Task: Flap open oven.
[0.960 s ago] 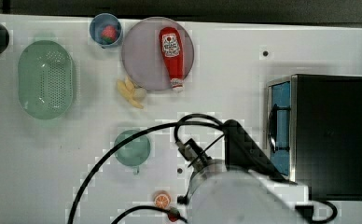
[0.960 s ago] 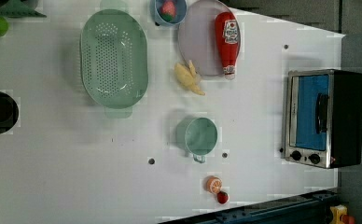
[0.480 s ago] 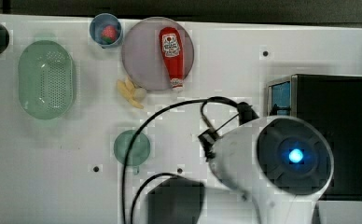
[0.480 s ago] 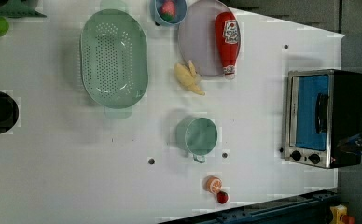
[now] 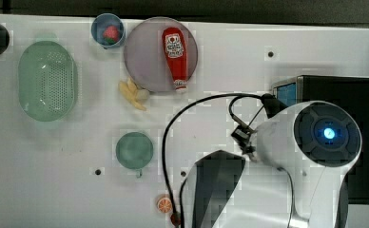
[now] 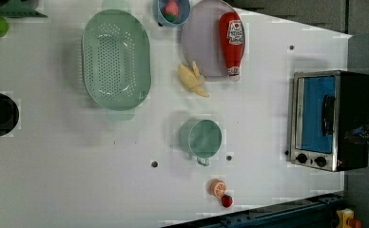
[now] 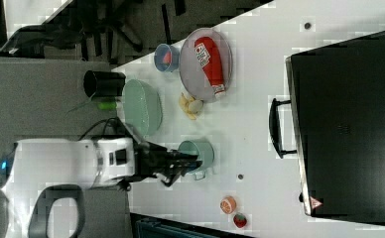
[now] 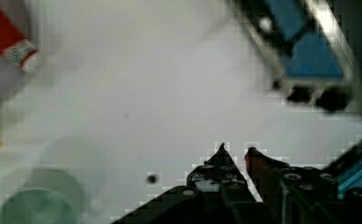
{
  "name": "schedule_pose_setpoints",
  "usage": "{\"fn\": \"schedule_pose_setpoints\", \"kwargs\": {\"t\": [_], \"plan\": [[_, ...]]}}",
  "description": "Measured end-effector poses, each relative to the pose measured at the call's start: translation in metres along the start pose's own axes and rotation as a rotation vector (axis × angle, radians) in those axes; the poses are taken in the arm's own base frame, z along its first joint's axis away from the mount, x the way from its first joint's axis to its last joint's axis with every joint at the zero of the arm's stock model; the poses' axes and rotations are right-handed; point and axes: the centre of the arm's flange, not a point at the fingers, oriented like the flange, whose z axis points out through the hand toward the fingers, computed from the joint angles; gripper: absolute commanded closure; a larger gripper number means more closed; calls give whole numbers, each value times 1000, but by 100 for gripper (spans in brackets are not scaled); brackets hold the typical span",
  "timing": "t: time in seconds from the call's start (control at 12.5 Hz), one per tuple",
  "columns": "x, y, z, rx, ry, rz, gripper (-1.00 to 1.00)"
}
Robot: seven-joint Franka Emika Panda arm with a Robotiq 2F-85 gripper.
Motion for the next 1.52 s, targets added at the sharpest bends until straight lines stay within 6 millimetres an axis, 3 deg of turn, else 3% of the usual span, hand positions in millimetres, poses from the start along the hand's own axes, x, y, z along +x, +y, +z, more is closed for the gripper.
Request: {"fn": "schedule_pose_setpoints", "kwargs": {"t": [0.48,0.88,1.52], "plan": [[56,45,46,-5,171,-344,65],[84,79,93,-42,166,-460,65],[95,75,178,-86,145,-491,65]]}}
